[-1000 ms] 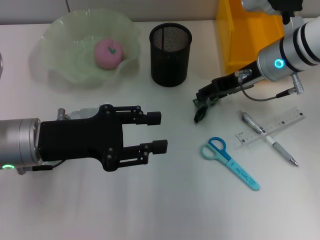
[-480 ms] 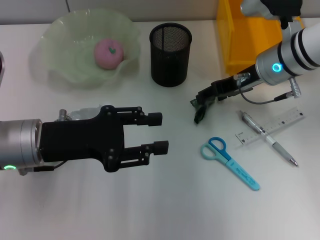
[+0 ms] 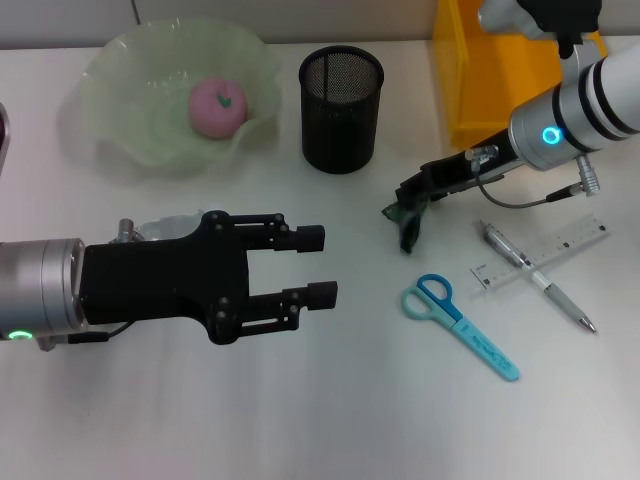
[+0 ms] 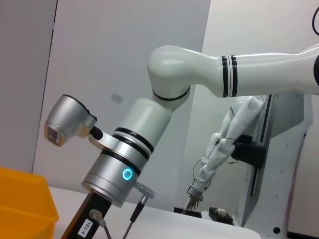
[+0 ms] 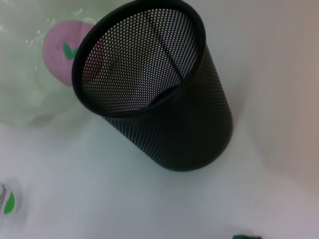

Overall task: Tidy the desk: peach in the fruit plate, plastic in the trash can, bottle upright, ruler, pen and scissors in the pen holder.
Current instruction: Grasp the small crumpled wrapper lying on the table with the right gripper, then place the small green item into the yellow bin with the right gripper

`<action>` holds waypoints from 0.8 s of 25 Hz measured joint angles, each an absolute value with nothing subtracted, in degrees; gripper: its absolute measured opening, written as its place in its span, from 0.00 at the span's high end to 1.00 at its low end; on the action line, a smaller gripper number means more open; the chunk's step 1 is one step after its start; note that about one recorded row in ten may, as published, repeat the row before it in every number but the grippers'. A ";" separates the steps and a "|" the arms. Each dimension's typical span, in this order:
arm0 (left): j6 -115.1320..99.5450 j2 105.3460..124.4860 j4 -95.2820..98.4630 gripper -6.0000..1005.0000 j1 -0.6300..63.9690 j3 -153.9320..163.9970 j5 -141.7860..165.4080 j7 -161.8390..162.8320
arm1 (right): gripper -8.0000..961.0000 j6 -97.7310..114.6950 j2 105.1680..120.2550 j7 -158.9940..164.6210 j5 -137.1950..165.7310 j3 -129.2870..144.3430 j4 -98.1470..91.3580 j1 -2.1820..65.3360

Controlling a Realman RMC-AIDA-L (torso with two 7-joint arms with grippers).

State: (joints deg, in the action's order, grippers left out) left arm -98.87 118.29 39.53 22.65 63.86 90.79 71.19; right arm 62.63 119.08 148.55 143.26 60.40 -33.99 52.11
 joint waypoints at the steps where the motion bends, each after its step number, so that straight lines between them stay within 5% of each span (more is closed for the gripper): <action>1: -98.87 118.29 39.53 0.43 22.65 63.85 90.79 71.19 | 0.36 62.62 119.09 148.43 143.26 60.46 -33.91 52.12; 20: -98.88 118.29 39.55 0.44 22.59 63.46 90.79 71.19 | 0.94 64.09 119.60 145.84 142.26 63.55 -40.56 48.13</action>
